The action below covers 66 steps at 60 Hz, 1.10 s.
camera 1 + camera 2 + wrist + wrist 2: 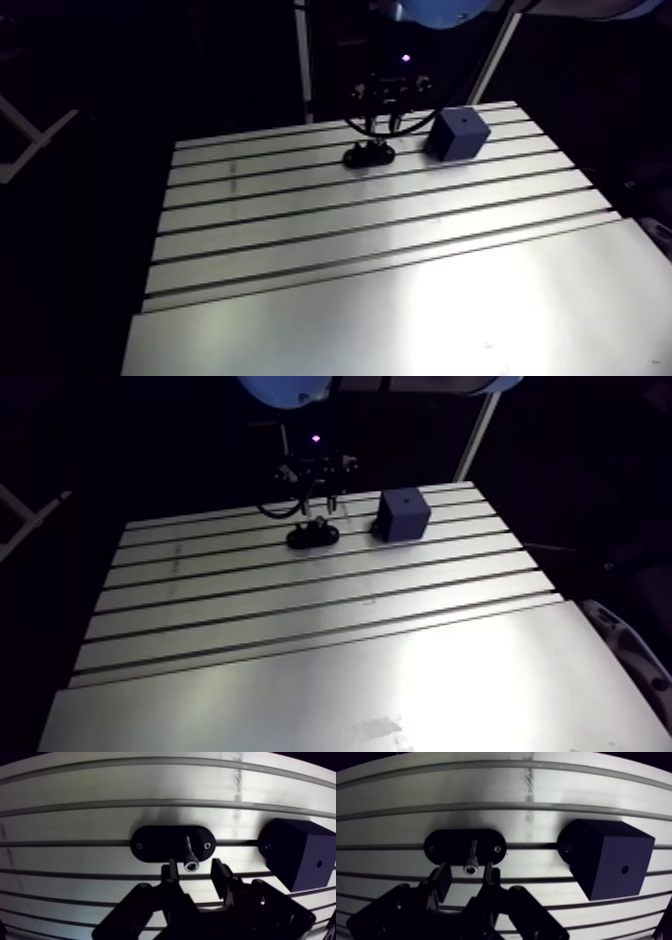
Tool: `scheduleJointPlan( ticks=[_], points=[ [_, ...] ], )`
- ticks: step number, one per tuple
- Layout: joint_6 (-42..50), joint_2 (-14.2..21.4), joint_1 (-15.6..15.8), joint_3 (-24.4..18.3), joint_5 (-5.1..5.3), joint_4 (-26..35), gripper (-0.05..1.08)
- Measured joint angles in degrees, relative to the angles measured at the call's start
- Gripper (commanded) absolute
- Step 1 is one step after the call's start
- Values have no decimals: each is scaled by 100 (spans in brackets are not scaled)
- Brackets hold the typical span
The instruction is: Pick up the M10 bolt and insert it into the hole until fully seated.
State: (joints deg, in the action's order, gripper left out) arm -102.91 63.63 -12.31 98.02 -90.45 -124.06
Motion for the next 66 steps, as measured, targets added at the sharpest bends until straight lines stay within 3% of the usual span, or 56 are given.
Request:
scheduleJointPlan(
  ticks=[66],
  points=[
    [-5,-111,-8,33,-4,-7,53]
  ],
)
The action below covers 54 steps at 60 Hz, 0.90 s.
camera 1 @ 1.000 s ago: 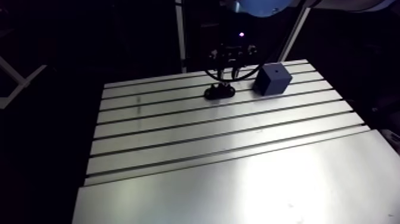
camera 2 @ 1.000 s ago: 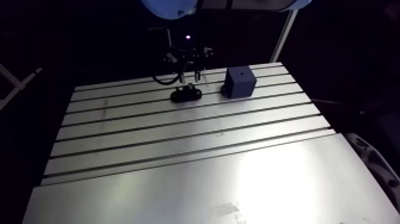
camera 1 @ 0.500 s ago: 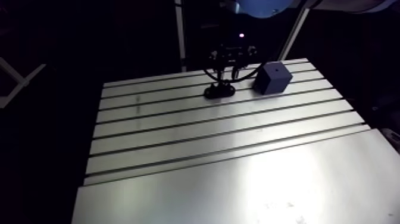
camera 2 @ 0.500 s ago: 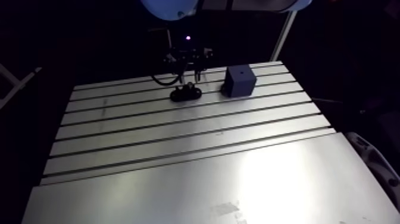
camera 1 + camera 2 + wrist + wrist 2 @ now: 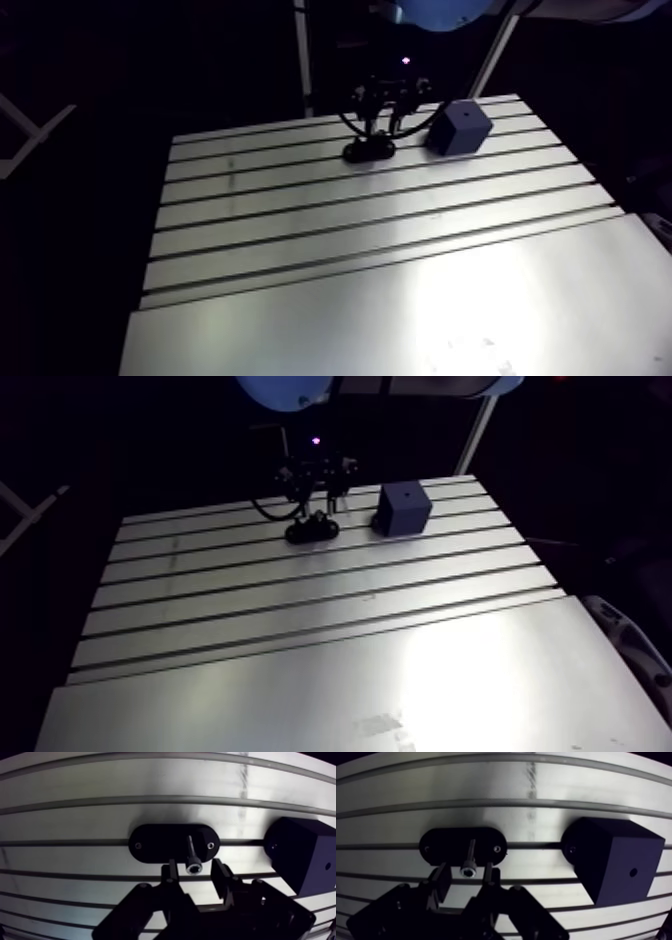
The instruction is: Pick up the M10 bolt and insert it into the hole until fully seated.
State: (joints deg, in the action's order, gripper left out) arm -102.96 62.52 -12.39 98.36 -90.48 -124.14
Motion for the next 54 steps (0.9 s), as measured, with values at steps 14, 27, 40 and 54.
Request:
scheduleJointPlan(
  ticks=[14,27,40,54],
  points=[
    [5,-7,0,-2,0,-1,59],
    [11,-13,0,1,0,-2,59],
    [12,-15,0,10,0,-2,60],
    [10,-12,-3,29,-8,-56,63]
  ],
)
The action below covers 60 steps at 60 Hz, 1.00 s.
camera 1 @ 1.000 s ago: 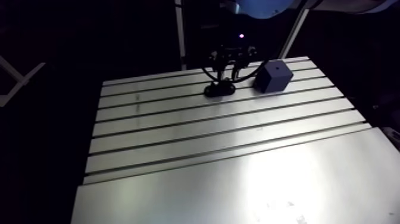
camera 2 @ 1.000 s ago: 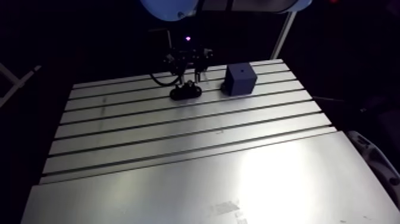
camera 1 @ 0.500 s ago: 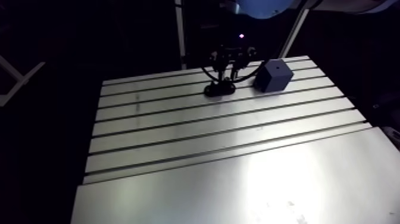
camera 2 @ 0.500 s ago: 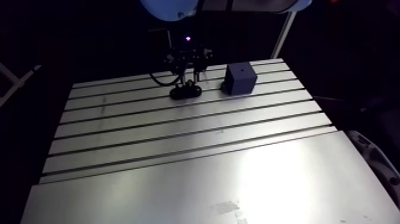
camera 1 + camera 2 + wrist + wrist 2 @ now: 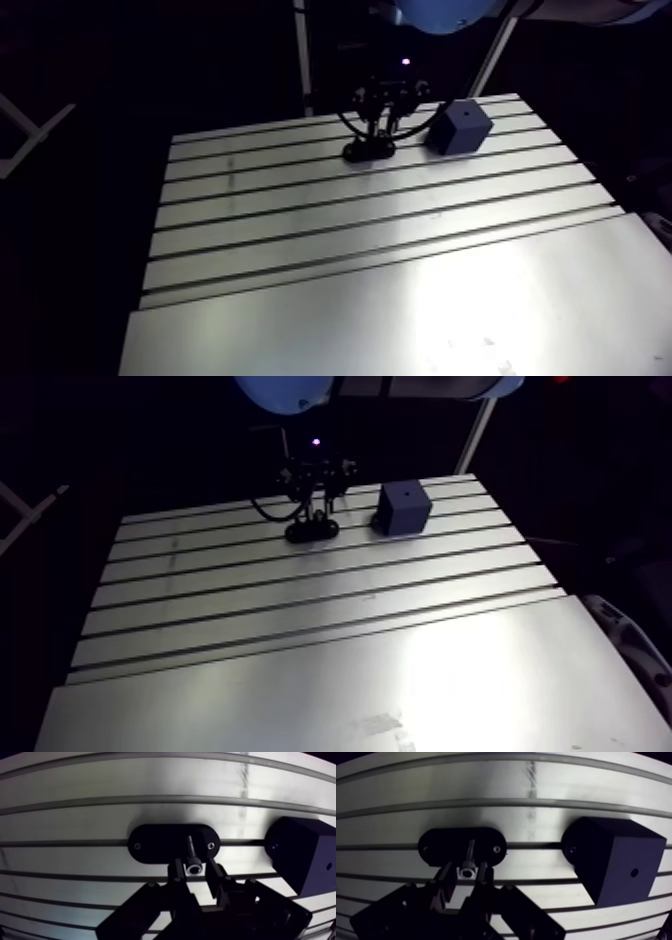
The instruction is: Pick up the M10 bolt and insert it into the hole until fully seated.
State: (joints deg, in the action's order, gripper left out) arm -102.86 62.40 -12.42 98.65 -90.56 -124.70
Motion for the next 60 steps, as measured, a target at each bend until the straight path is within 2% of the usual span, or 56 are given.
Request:
scheduleJointPlan(
  ticks=[60],
  points=[
    [-15,4,-2,53,-14,-122,71]
  ],
)
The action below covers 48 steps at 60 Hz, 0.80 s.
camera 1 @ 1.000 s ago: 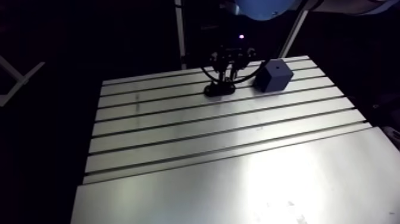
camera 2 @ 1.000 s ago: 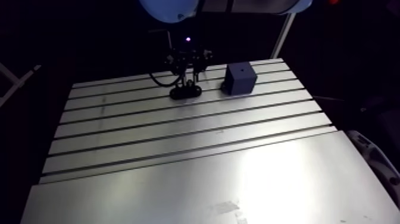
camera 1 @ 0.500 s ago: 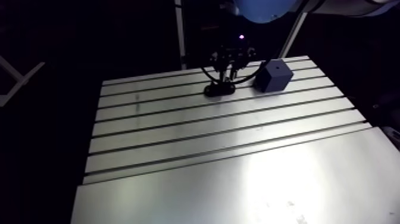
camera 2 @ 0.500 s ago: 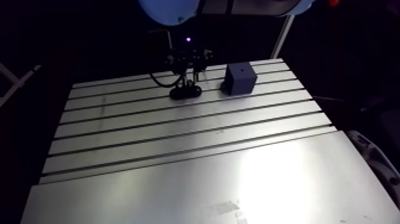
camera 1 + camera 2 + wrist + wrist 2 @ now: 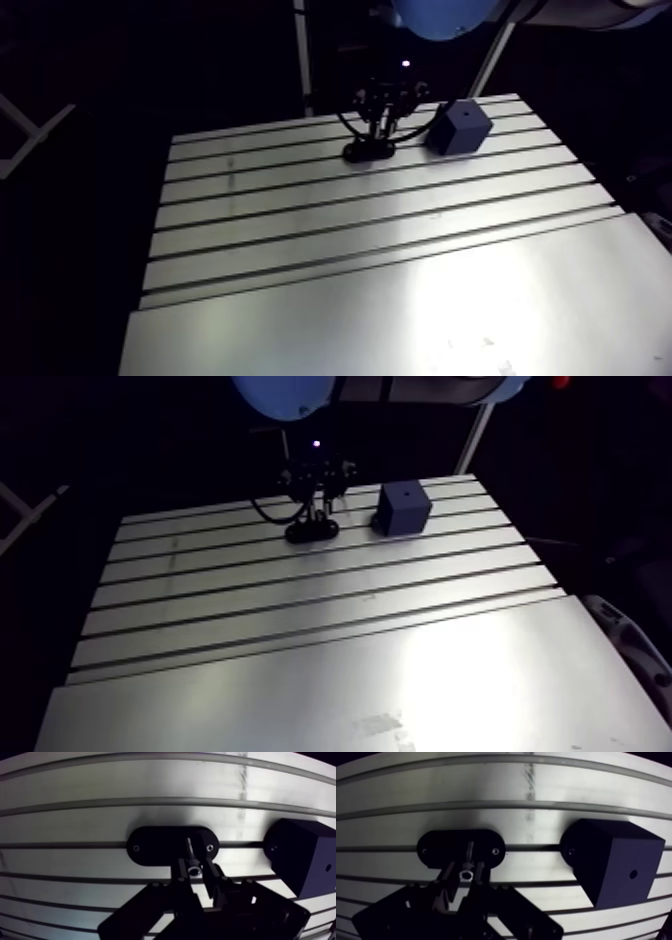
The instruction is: Pick up the M10 bolt and insert it into the hole until fully seated.
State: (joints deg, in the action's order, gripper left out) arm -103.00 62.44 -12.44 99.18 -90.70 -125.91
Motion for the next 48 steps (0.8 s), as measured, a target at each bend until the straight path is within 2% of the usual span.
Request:
scheduleJointPlan(
  ticks=[22,48],
  points=[
    [-6,0,-3,-10,25,5,75],
    [6,85,-36,-54,89,35,87]
  ],
)
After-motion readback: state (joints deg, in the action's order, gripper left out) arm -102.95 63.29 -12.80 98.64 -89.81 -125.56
